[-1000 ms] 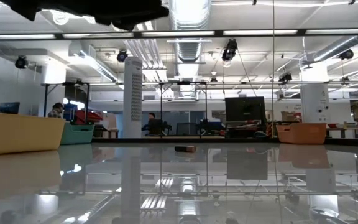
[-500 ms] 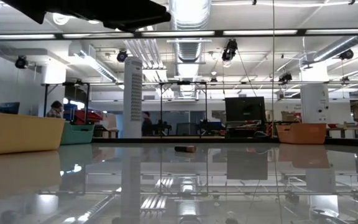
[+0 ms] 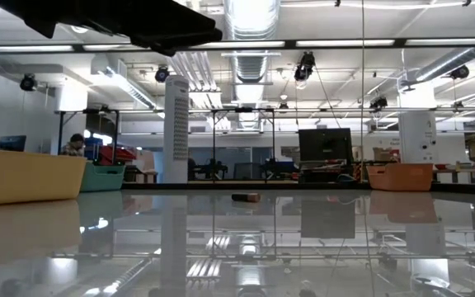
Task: Sort batteries
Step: Put the silver battery into the yellow bin
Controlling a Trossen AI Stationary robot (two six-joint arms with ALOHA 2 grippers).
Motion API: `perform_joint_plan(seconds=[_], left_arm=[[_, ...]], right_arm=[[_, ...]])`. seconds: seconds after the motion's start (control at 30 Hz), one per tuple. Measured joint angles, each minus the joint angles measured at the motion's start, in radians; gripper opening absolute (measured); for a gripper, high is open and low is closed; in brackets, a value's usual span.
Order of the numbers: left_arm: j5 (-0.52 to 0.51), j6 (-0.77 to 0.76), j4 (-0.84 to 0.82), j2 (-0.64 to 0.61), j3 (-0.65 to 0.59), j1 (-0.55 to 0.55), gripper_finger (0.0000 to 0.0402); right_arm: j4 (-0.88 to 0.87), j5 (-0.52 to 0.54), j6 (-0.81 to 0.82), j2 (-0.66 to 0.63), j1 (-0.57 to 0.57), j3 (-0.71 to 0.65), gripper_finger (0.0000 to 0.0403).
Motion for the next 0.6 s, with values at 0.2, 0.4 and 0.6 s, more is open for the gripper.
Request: perform_joint_plan(seconds=[0.2, 0.4, 0.6], left_arm=[[0.000, -0.021, -0.001, 0.000, -0.005, 0.000, 0.0166], [0.000, -0.029, -0.015, 0.000, -0.004, 0.000, 0.0166], [0.000, -0.028, -0.015, 0.000, -0.004, 0.000, 0.0166]], right_arm=[[0.019, -0.005, -0.002, 0.000, -0.001, -0.017, 0.0044], [0.043, -0.004, 0.000, 0.000, -0.001, -0.036, 0.0050], [0.051, -0.001, 0.006, 0.000, -0.001, -0.048, 0.0056]])
